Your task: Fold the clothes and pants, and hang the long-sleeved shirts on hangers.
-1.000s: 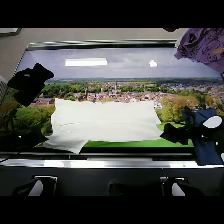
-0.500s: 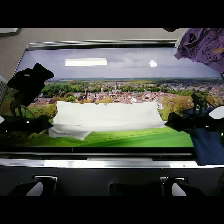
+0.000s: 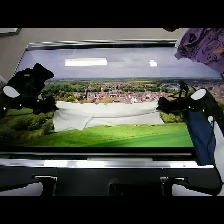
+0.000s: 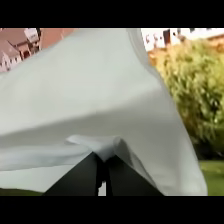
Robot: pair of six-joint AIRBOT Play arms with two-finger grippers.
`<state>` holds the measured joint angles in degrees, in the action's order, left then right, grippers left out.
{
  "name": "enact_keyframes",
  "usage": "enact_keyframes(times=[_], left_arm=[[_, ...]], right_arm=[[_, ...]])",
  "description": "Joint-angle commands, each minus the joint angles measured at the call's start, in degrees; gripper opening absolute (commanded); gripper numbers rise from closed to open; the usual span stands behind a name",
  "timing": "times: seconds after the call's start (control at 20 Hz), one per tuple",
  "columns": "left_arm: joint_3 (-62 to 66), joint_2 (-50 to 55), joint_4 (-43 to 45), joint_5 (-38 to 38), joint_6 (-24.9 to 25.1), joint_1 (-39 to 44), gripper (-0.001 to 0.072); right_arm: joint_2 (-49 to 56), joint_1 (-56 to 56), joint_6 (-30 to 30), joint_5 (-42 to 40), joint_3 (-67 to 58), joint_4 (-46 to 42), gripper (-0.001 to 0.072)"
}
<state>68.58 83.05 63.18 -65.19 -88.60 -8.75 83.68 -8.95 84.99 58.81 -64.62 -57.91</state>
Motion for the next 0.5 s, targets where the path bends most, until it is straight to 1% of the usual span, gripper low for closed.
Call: enact_keyframes(times=[0.0,0.25,0.35,0.4,0.45], left_arm=[[7.21,8.24,-0.17,0.33,0.26,1.05,0.0016],[10.91,15.26,-0.85,0.44,0.07,2.75,0.0017],[10.88,15.72,-1.40,0.50,0.02,2.91,0.0025],[10.91,15.58,-1.92,0.26,-0.13,2.89,0.0084],[10.91,15.39,-1.92,0.04,-0.57,2.89,0.0187]], right_arm=[[6.23,0.98,2.32,-2.78,-5.42,-0.42,0.0033],[11.21,0.98,2.49,-1.75,-5.77,0.31,0.0037],[11.74,0.98,2.49,0.31,-5.77,0.63,0.0150],[11.54,0.96,2.49,2.54,-5.79,0.59,0.0215],[11.13,0.92,2.64,4.94,-5.79,0.33,0.0259]])
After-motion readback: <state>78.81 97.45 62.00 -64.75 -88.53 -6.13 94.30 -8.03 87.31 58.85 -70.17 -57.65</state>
